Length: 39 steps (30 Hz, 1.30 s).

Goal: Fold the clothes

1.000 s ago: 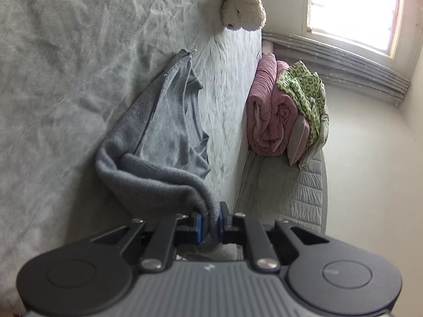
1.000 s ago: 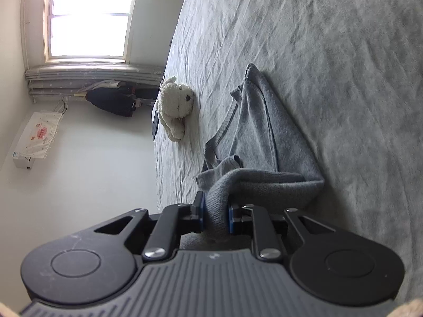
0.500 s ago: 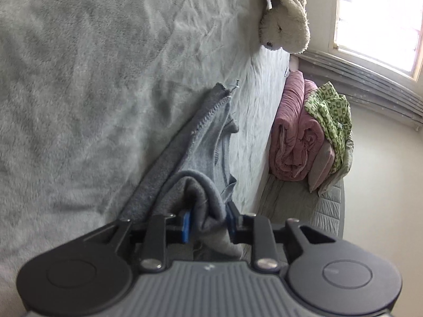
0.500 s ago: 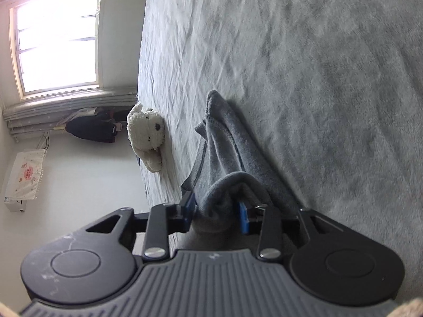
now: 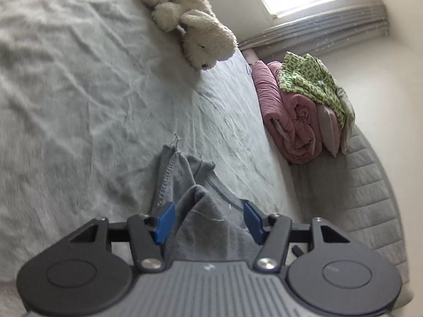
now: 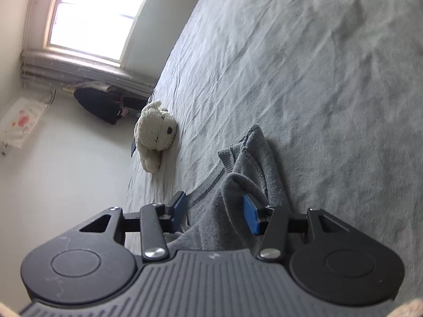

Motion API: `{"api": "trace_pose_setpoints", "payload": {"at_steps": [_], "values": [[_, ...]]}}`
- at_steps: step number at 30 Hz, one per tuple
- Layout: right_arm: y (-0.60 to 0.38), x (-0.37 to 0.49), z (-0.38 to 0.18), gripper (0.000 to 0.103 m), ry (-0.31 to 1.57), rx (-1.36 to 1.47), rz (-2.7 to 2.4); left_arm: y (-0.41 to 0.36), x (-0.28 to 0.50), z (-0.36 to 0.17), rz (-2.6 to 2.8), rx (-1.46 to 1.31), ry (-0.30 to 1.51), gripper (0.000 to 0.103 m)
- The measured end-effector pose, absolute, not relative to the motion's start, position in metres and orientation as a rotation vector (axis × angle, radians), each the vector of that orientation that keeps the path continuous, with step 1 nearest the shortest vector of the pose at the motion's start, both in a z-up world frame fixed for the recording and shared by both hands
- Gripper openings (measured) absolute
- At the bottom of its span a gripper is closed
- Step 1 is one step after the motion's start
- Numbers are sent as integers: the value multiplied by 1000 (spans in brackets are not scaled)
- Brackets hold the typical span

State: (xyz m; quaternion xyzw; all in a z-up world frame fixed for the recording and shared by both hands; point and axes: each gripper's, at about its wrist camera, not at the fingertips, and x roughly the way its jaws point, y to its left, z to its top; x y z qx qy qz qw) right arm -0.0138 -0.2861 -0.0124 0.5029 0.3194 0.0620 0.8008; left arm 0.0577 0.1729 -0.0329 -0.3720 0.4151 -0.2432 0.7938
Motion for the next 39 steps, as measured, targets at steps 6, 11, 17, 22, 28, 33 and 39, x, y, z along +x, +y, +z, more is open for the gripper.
{"api": "trace_pose_setpoints", "payload": {"at_steps": [6,11,17,22,28,33,39], "values": [[-260,-8,-13,52,643,720,114,151,60,-36,-551,-554,813,51],[-238,-4,-13,52,599,424,97,143,57,-40,-536,-458,767,41],[-236,-2,-22,52,532,351,105,138,53,-46,-531,-429,715,34],[-228,-9,-29,34,465,329,132,137,46,-52,-510,-450,657,16],[-213,-12,-18,16,401,237,96,129,38,-42,-461,-432,574,10],[-217,-3,-5,16,362,187,71,124,53,-31,-431,-410,534,10],[-222,33,-14,16,399,176,36,113,87,-35,-385,-377,546,10]]}}
